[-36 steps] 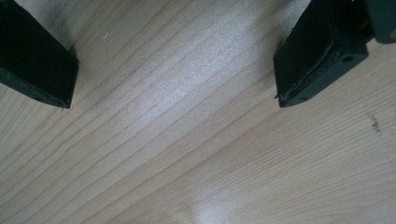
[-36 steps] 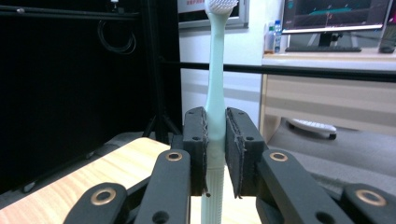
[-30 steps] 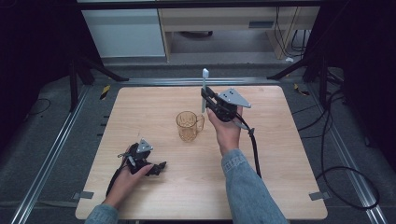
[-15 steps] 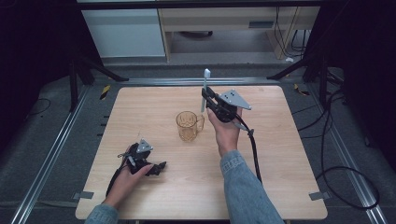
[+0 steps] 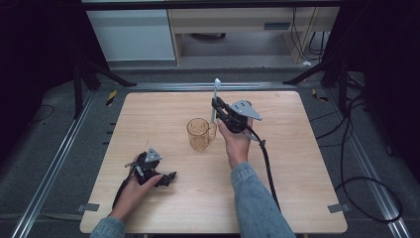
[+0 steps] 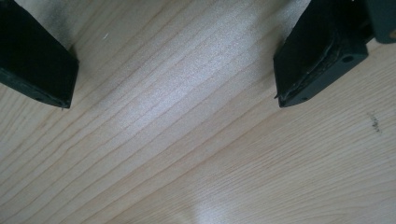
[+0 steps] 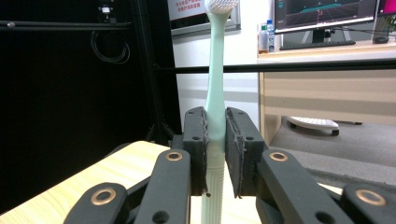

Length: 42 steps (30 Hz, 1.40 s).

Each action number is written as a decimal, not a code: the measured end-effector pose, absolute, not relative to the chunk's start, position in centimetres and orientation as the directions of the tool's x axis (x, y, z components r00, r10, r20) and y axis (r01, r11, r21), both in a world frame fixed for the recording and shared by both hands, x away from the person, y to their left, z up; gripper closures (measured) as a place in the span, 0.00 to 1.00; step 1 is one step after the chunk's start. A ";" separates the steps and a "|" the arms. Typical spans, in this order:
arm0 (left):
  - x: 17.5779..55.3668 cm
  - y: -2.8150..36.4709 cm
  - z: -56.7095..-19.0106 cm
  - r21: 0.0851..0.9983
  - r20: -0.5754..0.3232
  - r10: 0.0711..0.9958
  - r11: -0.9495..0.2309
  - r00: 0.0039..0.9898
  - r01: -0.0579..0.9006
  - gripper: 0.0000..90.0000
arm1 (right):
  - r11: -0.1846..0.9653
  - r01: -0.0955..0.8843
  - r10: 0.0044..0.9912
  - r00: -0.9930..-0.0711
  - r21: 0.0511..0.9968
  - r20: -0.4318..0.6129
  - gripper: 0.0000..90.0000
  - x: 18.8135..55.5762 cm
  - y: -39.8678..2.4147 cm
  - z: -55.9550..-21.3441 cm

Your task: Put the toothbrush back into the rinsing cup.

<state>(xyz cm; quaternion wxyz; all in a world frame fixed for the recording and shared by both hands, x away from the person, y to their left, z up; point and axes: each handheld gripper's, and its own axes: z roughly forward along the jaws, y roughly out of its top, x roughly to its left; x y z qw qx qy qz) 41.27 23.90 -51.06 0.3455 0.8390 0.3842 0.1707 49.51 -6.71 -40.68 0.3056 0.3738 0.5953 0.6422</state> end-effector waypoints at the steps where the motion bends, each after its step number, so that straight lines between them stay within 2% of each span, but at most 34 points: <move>1: 41.3 23.9 -51.1 0.711 0.021 0.762 -0.466 0.647 0.527 0.00 | -0.103 0.052 0.839 -0.532 0.993 0.115 0.88 49.5 -6.7 -40.8; 42: 41.3 23.9 -51.0 0.710 0.022 0.762 -0.467 0.647 0.526 0.00 | -0.064 0.078 0.841 -0.532 0.995 0.096 0.88 50.0 -6.0 -43.9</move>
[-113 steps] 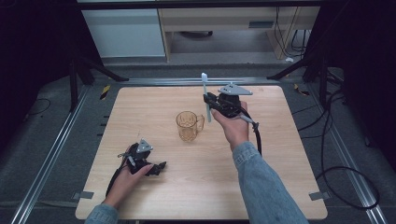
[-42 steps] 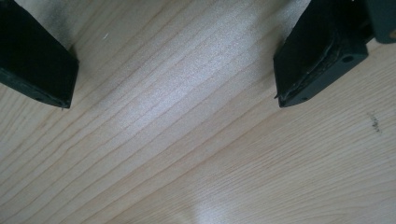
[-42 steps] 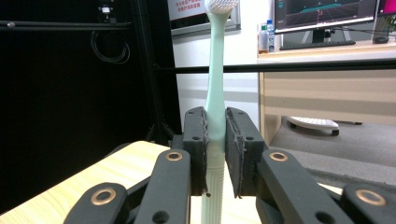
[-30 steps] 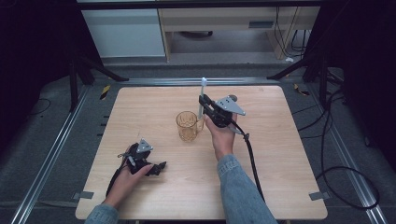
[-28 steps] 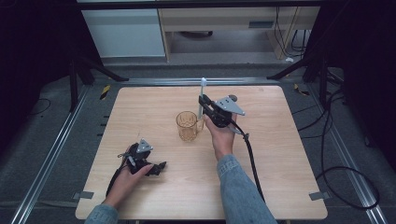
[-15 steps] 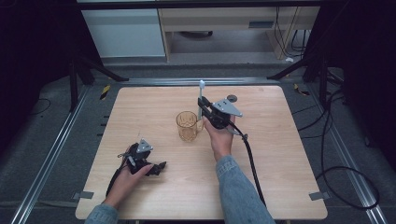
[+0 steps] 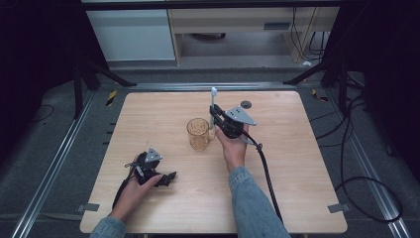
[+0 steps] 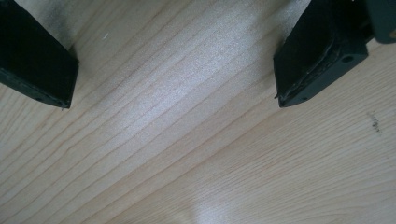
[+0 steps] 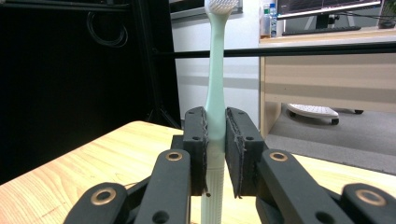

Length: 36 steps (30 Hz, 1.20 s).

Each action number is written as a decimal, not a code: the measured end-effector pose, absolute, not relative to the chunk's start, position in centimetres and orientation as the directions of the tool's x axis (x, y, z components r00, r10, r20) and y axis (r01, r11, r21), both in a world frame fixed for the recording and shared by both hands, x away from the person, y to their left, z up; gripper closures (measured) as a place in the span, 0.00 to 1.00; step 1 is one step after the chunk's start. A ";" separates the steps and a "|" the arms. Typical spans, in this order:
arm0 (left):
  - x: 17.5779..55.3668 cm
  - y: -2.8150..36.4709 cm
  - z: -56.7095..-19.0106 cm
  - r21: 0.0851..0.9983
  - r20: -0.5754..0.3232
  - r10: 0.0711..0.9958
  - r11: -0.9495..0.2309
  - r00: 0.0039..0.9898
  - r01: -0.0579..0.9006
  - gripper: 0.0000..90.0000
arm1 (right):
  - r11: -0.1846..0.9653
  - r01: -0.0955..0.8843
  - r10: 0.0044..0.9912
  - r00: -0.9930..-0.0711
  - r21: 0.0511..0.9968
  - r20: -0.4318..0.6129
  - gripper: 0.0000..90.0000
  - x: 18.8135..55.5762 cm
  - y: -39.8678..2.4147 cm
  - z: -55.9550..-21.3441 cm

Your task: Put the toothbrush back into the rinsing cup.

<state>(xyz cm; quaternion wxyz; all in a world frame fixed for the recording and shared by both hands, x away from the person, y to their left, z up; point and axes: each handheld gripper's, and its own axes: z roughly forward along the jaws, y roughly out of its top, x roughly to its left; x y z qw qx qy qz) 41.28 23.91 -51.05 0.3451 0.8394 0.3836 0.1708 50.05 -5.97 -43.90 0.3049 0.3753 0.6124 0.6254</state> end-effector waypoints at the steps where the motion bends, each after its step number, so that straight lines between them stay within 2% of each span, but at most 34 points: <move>1: 41.3 23.9 -51.0 0.710 0.022 0.762 -0.468 0.647 0.526 0.00 | -0.063 0.079 0.840 -0.533 0.995 0.096 0.88 50.1 -6.0 -44.0; 9: 41.3 23.9 -51.0 0.710 0.022 0.762 -0.468 0.647 0.526 0.00 | -0.030 0.071 0.848 -0.526 0.997 0.064 0.88 50.0 -5.5 -44.4; 36: 41.3 23.9 -51.0 0.710 0.022 0.762 -0.468 0.648 0.526 0.00 | -0.056 0.092 0.852 -0.514 0.994 0.095 0.88 49.8 -5.6 -46.3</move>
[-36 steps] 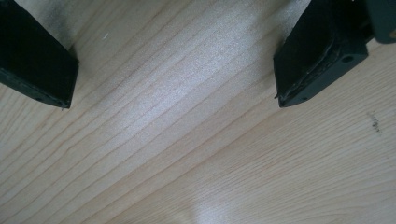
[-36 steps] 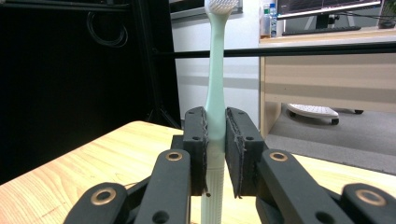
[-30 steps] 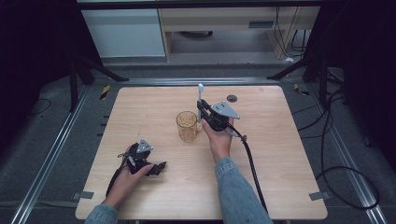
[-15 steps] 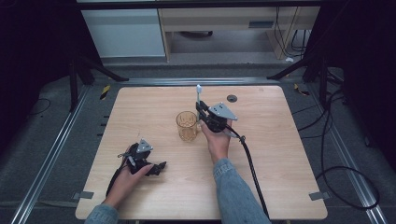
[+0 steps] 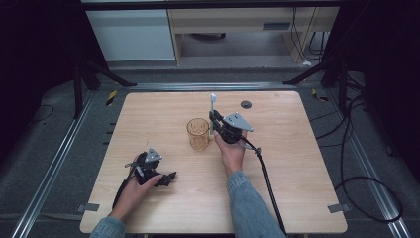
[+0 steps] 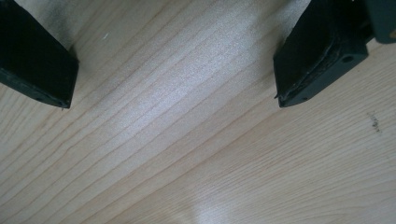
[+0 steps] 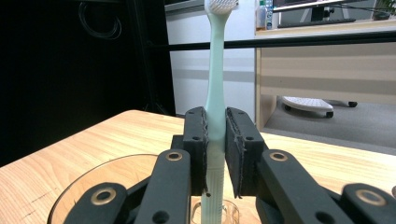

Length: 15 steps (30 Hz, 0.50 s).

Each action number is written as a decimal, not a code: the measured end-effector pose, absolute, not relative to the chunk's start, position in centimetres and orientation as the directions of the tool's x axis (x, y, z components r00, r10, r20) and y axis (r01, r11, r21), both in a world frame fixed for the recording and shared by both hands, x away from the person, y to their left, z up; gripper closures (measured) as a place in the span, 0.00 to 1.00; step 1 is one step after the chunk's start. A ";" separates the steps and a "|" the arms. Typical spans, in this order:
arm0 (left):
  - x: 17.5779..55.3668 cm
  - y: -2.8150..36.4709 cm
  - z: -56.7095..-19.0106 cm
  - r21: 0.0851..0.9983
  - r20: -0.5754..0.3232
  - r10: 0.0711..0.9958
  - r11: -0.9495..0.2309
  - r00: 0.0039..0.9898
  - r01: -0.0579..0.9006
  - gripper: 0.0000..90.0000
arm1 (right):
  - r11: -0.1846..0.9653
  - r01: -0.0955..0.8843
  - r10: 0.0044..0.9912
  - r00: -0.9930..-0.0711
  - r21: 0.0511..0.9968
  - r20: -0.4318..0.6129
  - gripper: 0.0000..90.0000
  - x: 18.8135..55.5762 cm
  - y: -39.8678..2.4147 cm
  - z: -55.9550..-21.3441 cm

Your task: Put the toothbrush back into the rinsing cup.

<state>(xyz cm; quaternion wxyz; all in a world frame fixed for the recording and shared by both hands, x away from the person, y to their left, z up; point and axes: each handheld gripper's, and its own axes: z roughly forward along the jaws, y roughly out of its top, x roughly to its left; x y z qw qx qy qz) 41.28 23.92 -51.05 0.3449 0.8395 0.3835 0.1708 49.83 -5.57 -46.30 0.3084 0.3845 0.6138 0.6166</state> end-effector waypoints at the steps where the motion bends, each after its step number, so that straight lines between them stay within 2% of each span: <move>1: 41.3 23.9 -51.0 0.710 0.022 0.762 -0.468 0.647 0.526 0.00 | -0.056 0.092 0.852 -0.514 0.994 0.095 0.88 49.8 -5.6 -46.3; 15: 41.3 23.9 -51.1 0.711 0.022 0.762 -0.467 0.647 0.526 0.00 | -0.046 0.093 0.848 -0.523 0.995 0.088 0.88 49.8 -5.4 -47.1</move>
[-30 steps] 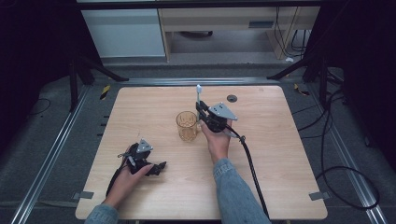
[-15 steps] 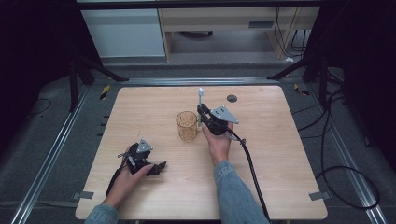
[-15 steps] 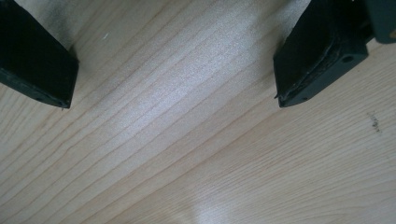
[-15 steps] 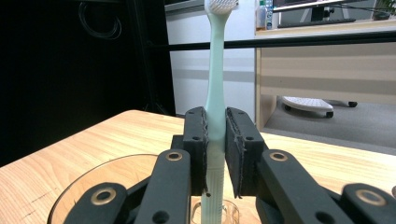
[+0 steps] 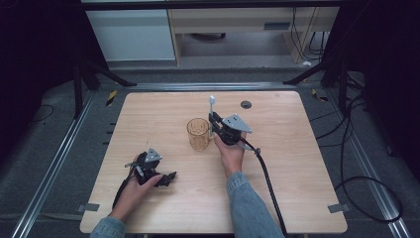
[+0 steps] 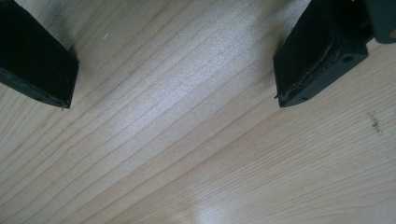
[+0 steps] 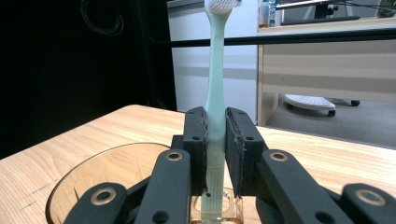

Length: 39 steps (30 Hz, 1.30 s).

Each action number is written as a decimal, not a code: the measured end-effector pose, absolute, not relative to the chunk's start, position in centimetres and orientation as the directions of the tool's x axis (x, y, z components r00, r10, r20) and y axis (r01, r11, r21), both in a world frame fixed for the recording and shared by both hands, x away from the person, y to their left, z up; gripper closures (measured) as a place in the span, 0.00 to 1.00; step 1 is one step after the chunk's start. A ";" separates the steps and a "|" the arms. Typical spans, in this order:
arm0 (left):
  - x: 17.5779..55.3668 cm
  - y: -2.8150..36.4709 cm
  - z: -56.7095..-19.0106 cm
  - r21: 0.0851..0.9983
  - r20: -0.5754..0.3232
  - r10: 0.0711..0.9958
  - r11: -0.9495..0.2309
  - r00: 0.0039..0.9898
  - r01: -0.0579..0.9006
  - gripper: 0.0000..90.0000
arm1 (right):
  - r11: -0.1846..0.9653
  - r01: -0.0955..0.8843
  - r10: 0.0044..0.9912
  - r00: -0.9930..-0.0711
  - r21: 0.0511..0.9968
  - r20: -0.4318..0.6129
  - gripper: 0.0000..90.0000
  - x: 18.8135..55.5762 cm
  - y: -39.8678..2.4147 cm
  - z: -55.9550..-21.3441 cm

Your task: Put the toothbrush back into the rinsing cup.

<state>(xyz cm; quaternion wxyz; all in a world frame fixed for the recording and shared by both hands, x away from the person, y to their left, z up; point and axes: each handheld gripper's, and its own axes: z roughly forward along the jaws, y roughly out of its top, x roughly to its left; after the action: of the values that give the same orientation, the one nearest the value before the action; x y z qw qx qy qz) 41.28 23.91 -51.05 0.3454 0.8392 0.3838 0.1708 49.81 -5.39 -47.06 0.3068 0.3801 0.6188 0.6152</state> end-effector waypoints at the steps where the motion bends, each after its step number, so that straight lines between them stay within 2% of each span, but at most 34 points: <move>1: 41.3 23.9 -51.1 0.711 0.022 0.762 -0.467 0.647 0.526 0.00 | -0.047 0.094 0.848 -0.523 0.994 0.089 0.88 49.8 -5.4 -47.1; 39: 41.3 23.9 -51.1 0.710 0.022 0.762 -0.468 0.648 0.526 0.00 | -0.014 0.132 0.847 -0.526 0.991 0.082 0.88 49.9 -5.6 -48.5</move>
<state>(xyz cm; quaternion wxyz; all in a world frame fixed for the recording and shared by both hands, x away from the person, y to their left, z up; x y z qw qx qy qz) 41.28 23.91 -51.05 0.3452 0.8394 0.3835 0.1708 49.90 -5.55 -48.46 0.2984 0.3848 0.6357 0.5990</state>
